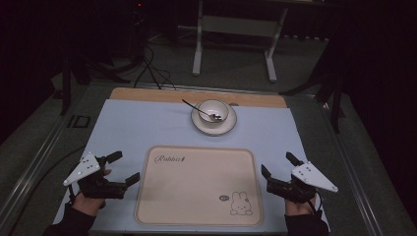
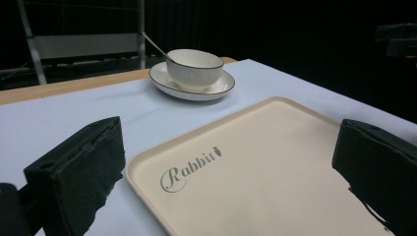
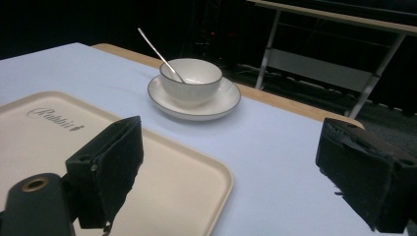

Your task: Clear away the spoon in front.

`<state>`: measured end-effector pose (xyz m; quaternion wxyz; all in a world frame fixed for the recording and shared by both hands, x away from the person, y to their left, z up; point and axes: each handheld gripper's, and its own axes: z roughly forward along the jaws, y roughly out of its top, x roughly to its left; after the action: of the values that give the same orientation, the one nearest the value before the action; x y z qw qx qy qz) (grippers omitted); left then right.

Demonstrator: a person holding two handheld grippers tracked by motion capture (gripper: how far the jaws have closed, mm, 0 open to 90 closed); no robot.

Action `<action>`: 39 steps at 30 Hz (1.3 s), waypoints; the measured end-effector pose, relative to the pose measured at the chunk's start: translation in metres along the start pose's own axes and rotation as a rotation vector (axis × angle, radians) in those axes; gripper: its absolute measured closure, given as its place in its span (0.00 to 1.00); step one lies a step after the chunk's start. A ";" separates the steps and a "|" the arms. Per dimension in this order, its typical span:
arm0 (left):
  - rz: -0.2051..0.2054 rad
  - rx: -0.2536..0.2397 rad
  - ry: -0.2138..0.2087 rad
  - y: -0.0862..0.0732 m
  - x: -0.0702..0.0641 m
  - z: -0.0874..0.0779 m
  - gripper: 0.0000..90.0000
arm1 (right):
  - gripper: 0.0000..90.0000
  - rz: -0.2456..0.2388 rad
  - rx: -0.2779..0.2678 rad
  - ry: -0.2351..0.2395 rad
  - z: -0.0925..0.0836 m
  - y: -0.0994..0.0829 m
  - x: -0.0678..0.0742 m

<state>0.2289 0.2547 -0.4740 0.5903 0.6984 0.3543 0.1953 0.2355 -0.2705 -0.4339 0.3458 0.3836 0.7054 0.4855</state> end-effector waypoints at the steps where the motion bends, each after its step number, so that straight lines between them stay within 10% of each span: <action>1: 0.000 0.000 0.000 0.000 0.000 0.000 0.00 | 0.12 0.004 -0.004 0.007 -0.001 0.000 0.000; 10: 0.038 -0.015 -0.015 0.000 -0.003 0.000 0.00 | 0.12 -0.005 -0.014 0.028 -0.002 0.002 0.002; 25: -0.046 0.046 -0.173 0.018 -0.015 0.006 0.00 | 0.12 -0.014 -0.017 0.046 -0.001 0.002 0.009; 39: 0.054 0.066 -0.220 0.068 -0.024 0.038 0.00 | 0.12 -0.015 -0.020 0.057 0.001 0.003 0.013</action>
<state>0.2565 0.2077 -0.4135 0.5968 0.7440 0.2747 0.1212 0.2304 -0.2582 -0.4331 0.3329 0.3609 0.7129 0.5007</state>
